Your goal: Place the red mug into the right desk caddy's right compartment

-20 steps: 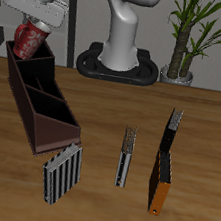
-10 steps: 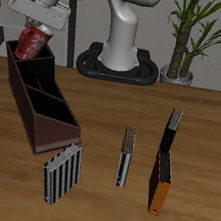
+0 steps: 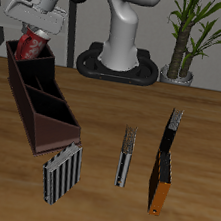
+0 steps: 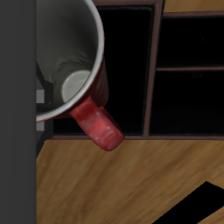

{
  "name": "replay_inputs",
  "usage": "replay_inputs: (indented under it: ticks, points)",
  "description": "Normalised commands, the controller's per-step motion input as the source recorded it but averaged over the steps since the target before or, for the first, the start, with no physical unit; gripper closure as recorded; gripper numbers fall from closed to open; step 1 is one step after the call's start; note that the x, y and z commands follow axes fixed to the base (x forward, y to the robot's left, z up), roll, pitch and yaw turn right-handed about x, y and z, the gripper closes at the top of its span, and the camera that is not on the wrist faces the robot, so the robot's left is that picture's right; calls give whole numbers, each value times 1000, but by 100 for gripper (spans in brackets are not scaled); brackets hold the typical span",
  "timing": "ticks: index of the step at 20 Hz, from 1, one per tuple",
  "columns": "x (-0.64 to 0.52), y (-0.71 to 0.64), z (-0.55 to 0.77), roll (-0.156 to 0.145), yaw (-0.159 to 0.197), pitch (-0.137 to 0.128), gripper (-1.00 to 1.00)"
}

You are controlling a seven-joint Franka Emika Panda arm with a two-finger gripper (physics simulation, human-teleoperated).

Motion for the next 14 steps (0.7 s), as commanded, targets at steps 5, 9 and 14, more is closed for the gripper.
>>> replay_inputs:
  ticks: [5,9,14]
  points:
    - [126,-55,-232,-5,91,36,100]
    - [160,6,-175,-3,70,31,100]
    - [128,61,-183,6,49,31,100]
